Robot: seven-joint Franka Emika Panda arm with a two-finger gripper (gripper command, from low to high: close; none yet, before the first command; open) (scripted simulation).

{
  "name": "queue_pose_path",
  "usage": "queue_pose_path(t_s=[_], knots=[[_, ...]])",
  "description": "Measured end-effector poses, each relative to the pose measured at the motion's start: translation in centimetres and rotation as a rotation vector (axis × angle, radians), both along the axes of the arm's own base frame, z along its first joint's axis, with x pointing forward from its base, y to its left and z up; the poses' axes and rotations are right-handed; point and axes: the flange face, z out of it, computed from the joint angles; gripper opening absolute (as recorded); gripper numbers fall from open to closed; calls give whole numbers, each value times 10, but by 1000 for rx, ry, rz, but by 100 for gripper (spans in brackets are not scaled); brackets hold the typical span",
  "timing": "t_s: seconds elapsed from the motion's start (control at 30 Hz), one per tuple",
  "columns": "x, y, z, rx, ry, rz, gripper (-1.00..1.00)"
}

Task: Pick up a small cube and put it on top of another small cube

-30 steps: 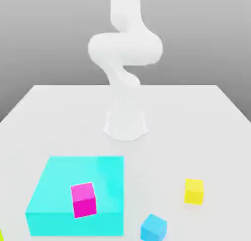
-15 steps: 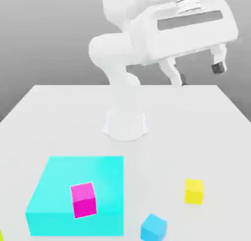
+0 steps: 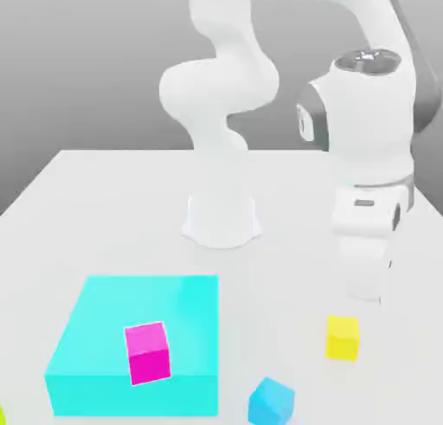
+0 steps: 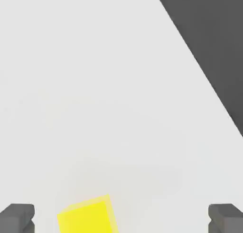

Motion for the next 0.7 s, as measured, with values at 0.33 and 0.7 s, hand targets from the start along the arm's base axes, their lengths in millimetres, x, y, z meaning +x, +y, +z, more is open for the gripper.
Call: queue_pose_path(t_s=[0.33,0.7], knots=[[-24,-3,-72,-130,-8,179,0],[-28,-4,-112,-130,3,177,-100]])
